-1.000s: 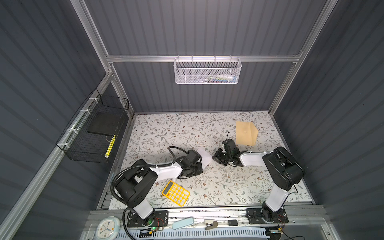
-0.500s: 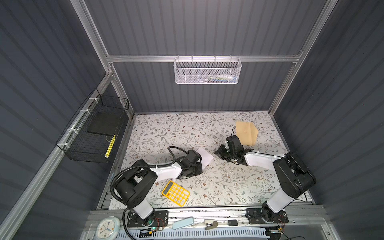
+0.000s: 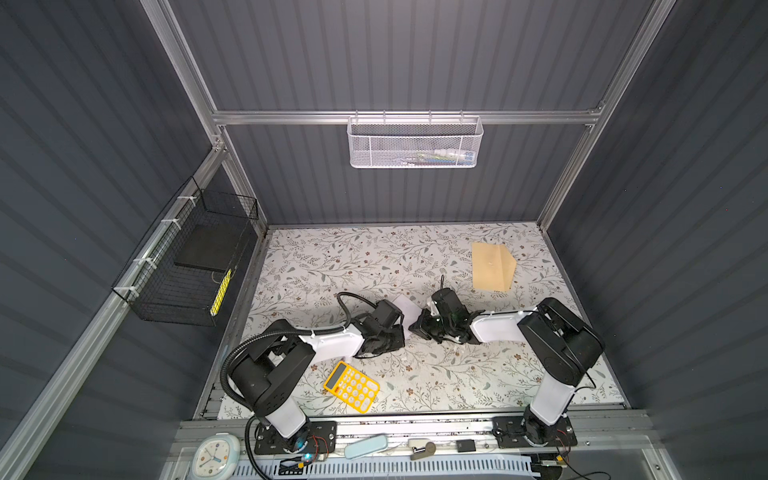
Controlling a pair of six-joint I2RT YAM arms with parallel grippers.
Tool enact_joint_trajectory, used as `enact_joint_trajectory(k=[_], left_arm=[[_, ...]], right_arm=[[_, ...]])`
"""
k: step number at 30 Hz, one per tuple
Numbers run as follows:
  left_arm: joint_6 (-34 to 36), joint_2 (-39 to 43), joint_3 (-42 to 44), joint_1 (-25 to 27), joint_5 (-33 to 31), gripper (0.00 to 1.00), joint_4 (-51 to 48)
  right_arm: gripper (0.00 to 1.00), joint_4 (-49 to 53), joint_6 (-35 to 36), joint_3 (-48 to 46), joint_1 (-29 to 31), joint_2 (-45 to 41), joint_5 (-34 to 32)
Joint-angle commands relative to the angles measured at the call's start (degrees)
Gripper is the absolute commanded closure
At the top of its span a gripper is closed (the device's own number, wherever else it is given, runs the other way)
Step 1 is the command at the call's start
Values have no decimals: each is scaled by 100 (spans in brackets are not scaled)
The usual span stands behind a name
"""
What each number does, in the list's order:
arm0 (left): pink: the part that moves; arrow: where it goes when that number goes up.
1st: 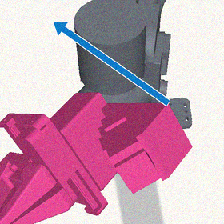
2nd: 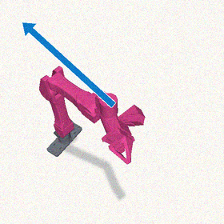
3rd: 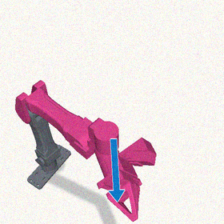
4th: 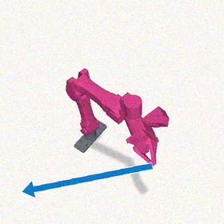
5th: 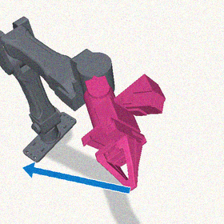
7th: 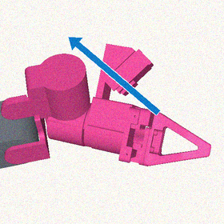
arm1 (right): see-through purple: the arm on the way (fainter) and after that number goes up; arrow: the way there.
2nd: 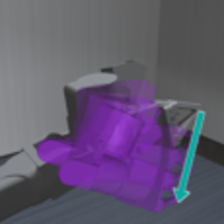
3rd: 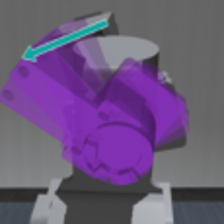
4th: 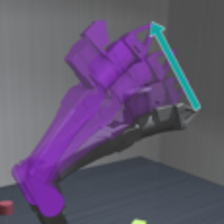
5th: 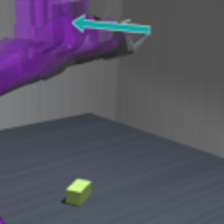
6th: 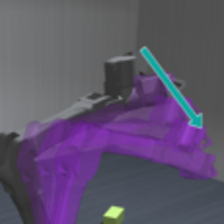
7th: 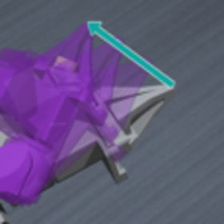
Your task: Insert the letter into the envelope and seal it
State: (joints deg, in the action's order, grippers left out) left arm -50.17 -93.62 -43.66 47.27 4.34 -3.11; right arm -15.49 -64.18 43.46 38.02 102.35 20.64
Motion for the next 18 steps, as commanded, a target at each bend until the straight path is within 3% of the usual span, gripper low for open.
enact_joint_trajectory(k=[1,18], left_arm=[[82,-47,302,49,99,100,-696],[32,379,625,88,14,100,-1269]], right_arm=[[100,418,22,-17,-7,-28,-455],[100,923,91,83,-14,40,-863]])
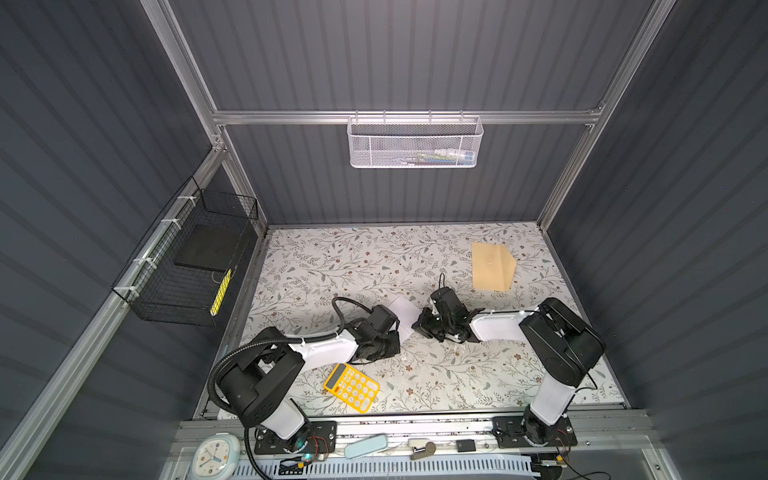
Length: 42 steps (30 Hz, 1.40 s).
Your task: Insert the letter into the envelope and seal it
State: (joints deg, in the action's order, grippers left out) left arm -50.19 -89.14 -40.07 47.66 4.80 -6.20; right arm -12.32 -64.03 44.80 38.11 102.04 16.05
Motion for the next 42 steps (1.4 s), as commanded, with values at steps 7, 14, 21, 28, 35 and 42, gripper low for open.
enact_joint_trajectory(k=[7,14,21,28,35,42], left_arm=[[-68,225,265,46,-463,100,-1537],[-78,471,212,67,-309,100,-1525],[223,1031,-861,69,-232,100,-1896],[918,640,-2113,-305,-506,84,-2575],[1623,-164,-2368,-1303,203,53,-2174],[1816,-665,-2279,-1408,343,56,-2058]], right_arm=[[100,599,84,-41,-19,70,-409],[100,464,141,-33,-22,-69,-375],[89,537,474,121,-20,-460,-304],[63,1156,725,50,-31,-1287,-516],[39,1144,495,-673,-66,-2052,-530],[33,503,431,-1211,-427,-2096,-176]])
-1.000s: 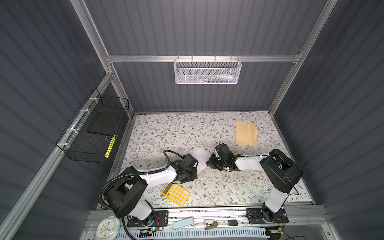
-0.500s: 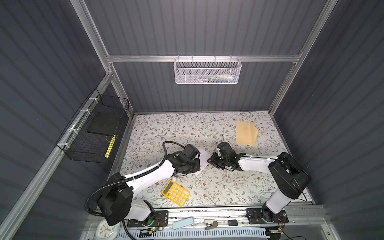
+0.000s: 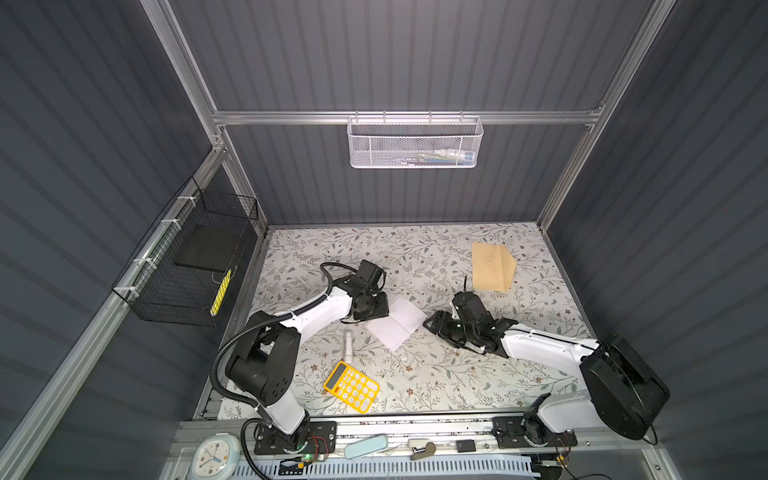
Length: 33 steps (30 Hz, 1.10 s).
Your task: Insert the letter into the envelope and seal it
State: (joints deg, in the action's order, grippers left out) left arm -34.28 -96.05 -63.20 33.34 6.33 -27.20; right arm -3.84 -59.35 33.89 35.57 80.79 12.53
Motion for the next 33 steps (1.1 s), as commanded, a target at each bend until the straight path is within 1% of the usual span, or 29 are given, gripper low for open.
enact_joint_trajectory(k=[1,4,6,7,8,11,13,19,23,27,33], left_arm=[[205,7,92,23,158,58,80],[156,-96,229,23,99,62,183],[131,-173,294,19,41,67,248],[130,-220,303,23,8,69,251],[139,-274,305,23,-40,71,243],[128,-403,316,31,-187,76,277],[127,-430,378,31,-302,78,343],[277,-794,233,29,-536,83,94],[311,-938,265,32,-571,86,43],[361,-995,303,30,-546,92,33],[418,-1073,298,32,-527,96,29]], right_arm=[[33,-445,-9,-137,-262,87,277],[33,-700,68,-69,-486,377,573],[33,-776,97,30,-574,603,608],[33,-777,108,83,-591,701,609],[33,-816,108,144,-610,815,798],[34,-870,70,305,-612,1099,847],[35,-882,7,376,-603,1271,807],[34,-964,-263,439,-573,1698,728],[34,-1301,-428,408,-569,1966,724],[34,-1639,-512,425,-579,2217,731],[35,-2186,-605,443,-579,2528,900]])
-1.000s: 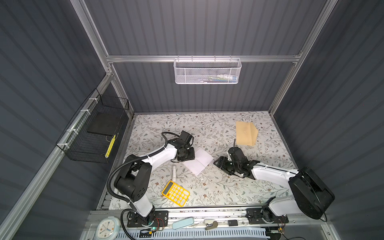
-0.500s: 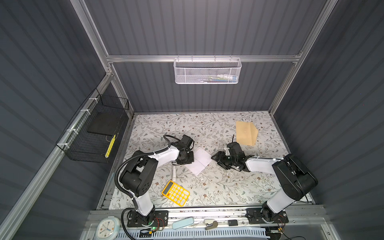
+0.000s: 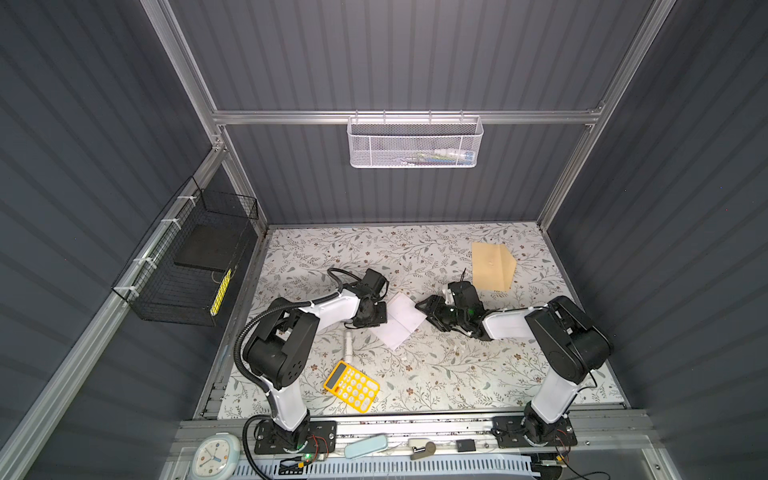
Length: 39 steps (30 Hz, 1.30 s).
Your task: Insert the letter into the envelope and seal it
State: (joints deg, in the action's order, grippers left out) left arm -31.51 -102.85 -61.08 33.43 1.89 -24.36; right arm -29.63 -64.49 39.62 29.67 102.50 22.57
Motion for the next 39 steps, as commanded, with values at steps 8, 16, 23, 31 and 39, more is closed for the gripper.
enact_joint_trajectory(k=[8,16,23,31,39], left_arm=[[187,-460,9,22,-109,97,-293],[241,-535,-111,41,-75,98,-268],[289,-585,-185,58,-84,98,-269],[329,-664,-260,58,-50,98,-242],[387,-745,-374,59,-51,98,-252]], right_arm=[[40,58,12,-247,19,249,-44],[45,-374,176,-394,63,-14,153],[44,-4,477,-289,204,-372,14],[43,192,759,-201,319,-599,14],[40,110,918,-161,554,-791,109]])
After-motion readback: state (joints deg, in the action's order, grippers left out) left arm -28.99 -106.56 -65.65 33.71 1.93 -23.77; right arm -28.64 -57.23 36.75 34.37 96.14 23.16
